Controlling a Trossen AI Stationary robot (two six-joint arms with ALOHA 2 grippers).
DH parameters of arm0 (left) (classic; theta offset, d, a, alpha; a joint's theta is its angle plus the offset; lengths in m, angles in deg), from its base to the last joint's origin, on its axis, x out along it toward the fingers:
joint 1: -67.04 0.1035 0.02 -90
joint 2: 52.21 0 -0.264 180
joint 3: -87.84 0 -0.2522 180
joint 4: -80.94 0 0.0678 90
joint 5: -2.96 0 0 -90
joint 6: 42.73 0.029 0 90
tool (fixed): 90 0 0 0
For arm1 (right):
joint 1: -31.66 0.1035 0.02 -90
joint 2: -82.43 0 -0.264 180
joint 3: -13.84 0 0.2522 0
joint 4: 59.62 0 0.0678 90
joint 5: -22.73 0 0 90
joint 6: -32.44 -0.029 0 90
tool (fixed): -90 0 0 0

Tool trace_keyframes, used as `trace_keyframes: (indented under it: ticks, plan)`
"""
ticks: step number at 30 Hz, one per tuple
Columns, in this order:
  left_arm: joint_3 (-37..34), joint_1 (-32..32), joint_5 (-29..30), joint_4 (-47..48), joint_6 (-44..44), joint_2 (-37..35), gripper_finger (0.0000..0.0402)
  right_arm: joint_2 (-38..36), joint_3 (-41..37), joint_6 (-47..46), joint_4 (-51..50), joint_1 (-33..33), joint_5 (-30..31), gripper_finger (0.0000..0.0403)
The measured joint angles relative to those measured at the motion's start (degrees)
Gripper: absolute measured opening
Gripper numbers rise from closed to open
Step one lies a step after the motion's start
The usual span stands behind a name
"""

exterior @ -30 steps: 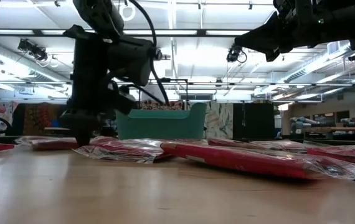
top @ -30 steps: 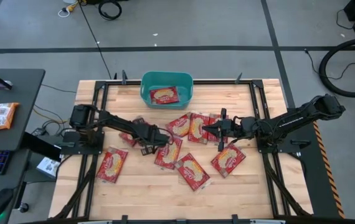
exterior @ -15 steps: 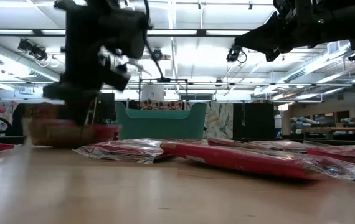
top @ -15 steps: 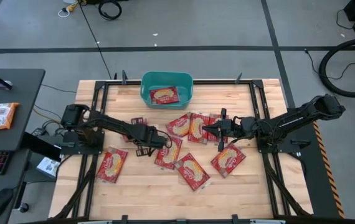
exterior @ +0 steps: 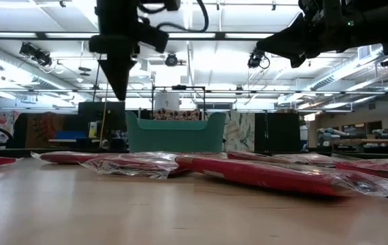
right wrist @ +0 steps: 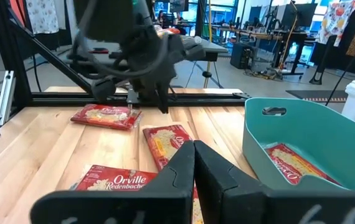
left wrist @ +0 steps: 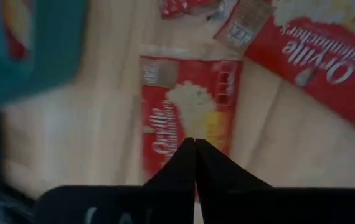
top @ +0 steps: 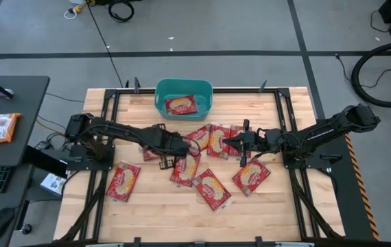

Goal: Sort popcorn bags into baskets
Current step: Put the popcorn bag into the green bin

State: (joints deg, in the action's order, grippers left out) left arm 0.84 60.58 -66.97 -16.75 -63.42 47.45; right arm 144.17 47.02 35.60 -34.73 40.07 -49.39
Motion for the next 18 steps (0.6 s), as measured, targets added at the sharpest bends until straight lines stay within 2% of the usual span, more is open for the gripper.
trace_keyframes:
  ticks: [3, 13, 18]
  plan:
    - [-3.3, 0.4, -2.1, -1.2, -1.8, 0.7, 0.0033, 0.0, 0.0, -0.2, -0.6, 0.0, 0.0, 0.0013]
    - [-15.0, -0.9, -4.4, -12.7, 0.3, 0.6, 0.0188, 0.0, 0.0, -0.5, -0.6, 0.0, 0.0, 0.0013]
    - [-19.8, -1.2, -4.3, -20.9, 2.4, 0.6, 0.0232, 0.0, 0.0, -0.6, -0.6, 0.0, 0.0, 0.0013]
